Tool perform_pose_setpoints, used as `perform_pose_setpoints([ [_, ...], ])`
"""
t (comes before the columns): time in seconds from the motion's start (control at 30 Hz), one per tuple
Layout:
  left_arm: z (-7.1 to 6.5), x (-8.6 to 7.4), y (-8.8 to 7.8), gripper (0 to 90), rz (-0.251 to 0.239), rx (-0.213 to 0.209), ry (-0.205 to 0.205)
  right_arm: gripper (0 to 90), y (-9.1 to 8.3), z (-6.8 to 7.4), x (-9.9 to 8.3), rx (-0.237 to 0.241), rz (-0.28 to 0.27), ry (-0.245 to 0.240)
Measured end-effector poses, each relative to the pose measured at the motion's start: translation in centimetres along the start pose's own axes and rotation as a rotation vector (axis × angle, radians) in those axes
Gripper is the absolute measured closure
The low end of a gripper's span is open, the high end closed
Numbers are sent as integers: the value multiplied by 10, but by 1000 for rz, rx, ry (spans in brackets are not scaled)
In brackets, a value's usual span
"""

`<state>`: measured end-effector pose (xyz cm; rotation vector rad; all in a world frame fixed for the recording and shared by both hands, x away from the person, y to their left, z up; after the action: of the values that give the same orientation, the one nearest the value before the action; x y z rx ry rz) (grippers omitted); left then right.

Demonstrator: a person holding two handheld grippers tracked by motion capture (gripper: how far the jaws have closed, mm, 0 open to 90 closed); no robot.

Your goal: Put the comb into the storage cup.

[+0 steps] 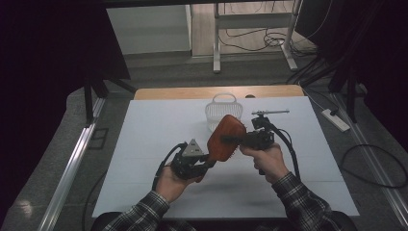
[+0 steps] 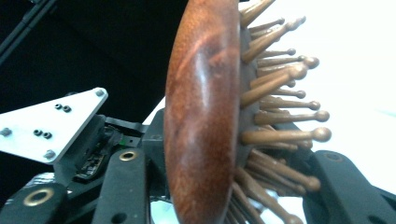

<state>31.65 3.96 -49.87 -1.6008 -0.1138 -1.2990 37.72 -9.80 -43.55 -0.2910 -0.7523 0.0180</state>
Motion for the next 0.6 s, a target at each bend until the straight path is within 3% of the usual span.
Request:
perform_pose_setpoints([
  [0.13, 0, 1, -1, 705, -9, 3, 7, 530, 0, 2, 0, 10, -5, -3],
  [0.43, 0, -1, 0, 453, 14, 5, 13, 538, 0, 3, 1, 6, -8, -16],
  [0.57, 4, -3, -1, 388, 23, 3, -10, 538, -3, 2, 2, -7, -11, -30],
  [0.6, 6, -4, -2, 335, 21, 4, -22, 538, -4, 2, 3, -8, -11, -33],
])
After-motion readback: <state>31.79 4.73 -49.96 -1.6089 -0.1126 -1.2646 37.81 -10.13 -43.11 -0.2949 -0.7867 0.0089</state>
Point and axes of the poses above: each handheld gripper's, and its own axes: y roughly forward along the jaws, x roughly out of its top, z roughly to its left, the point moved 7 cm from there along y, roughly forward along the jaws, and after that the axes turned 15 degrees about x, right-handed, at the moved point
